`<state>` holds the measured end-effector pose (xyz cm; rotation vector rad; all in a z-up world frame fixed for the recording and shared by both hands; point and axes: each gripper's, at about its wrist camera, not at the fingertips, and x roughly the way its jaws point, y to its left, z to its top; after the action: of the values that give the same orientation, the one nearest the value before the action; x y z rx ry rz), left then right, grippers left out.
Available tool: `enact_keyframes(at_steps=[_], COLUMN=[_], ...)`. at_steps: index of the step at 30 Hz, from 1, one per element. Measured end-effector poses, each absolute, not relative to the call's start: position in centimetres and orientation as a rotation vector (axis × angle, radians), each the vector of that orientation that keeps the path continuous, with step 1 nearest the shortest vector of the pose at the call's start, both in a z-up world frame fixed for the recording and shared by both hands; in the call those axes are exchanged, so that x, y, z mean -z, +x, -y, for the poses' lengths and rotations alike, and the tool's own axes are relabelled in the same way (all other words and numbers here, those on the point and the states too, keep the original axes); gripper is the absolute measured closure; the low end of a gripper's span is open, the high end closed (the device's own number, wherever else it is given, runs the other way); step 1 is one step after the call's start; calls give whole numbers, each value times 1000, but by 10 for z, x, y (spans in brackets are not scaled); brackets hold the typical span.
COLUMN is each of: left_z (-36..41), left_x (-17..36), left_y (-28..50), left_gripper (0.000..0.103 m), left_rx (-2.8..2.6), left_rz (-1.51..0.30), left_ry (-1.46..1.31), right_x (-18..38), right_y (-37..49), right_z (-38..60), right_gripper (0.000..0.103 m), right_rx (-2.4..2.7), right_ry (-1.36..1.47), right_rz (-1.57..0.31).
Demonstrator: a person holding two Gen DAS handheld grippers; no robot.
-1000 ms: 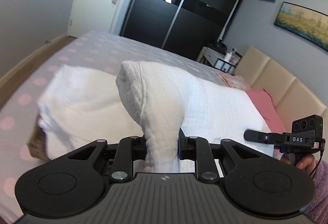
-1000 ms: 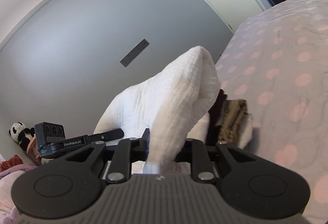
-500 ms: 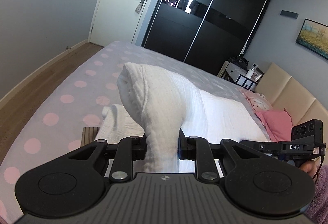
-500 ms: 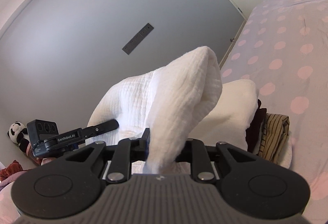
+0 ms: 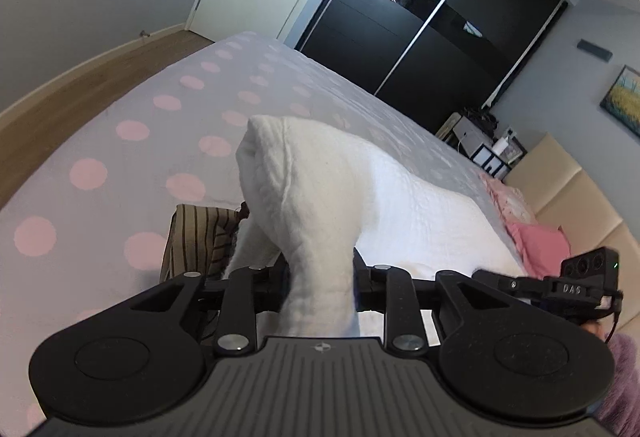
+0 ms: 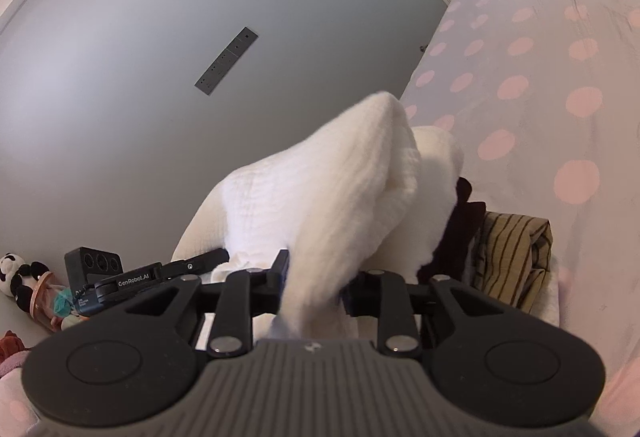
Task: Fold clothes
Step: 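Lift the folded bundle with both tools and carry it onto the clothes stack, then lower the bundle onto the stack and open both tools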
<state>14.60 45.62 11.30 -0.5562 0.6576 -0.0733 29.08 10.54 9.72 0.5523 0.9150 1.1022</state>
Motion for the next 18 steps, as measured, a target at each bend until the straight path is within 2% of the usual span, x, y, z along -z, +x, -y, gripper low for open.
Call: enact_keyframes(at_steps=[3,6,11,15,16,17,18], left_z=[-461,-460,-455,-442,-436,-430,-423], left_x=[-109,-118,-151,-188,-197,-204,-206], left_y=[147,144,132,119,117,117,120], left_gripper=[72,49,47,49,54,57,62], left_rx=[75,46,-23,-76,-84,-75,-70], left_rz=[-643,-644,-624,-539,-513,-508,-520], left_ry=[-579,-551,-469,-355,-318,-295,-274], right_x=[-80,-78,-106,-139,-148,-155,-161], right_y=[297,300,294,281,278,274,269], right_z=[-108,-107,-98,-87,-88,-92,-96], right_gripper=[60,57,35,38,45,57,62], right_rx=[-1085,-1094,-1060,-999,-990,-984,-979], right_ry=[587,595,488,343,303,264,224], right_rz=[-941,-931,-827,-664,-626,-592,-560])
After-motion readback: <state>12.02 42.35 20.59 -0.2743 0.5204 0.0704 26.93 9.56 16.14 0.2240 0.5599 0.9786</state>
